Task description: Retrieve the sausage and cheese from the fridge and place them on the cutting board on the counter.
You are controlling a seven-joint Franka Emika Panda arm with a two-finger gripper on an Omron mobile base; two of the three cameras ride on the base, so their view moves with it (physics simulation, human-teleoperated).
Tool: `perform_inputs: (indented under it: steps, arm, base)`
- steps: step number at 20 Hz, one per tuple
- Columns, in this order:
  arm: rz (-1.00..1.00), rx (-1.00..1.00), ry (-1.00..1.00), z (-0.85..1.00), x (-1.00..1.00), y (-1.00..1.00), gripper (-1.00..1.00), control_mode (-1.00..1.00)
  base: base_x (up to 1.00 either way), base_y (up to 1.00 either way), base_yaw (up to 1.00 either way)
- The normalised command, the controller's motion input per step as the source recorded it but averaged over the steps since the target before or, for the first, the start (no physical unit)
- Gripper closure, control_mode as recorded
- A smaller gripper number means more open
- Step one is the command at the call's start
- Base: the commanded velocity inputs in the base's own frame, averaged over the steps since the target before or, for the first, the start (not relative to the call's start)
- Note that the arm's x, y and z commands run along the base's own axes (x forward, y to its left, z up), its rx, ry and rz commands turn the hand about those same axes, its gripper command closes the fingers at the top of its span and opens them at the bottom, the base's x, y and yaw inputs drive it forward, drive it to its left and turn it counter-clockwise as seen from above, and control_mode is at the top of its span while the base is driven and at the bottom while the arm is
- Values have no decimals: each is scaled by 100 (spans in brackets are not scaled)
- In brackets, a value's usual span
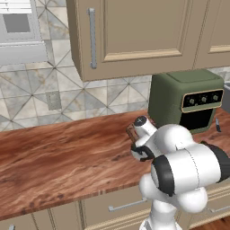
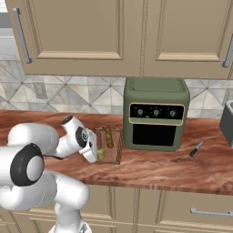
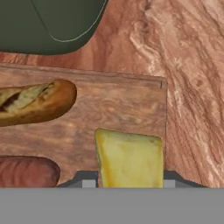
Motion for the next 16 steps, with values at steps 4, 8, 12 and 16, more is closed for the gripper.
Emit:
perform_inputs:
  steps: [4, 8, 12, 16]
  arm:
    - [-9, 0, -1, -14, 16, -2, 100, -100]
    - [-8, 0, 0, -12, 17, -6, 100, -100]
    - [-6, 0, -1, -19, 5, -10, 100, -100]
    - [-7, -1, 0, -34, -4, -13, 100, -100]
  base:
    - [0, 0, 0]
    - [0, 0, 0]
    - [0, 0, 0]
    - [0, 0, 0]
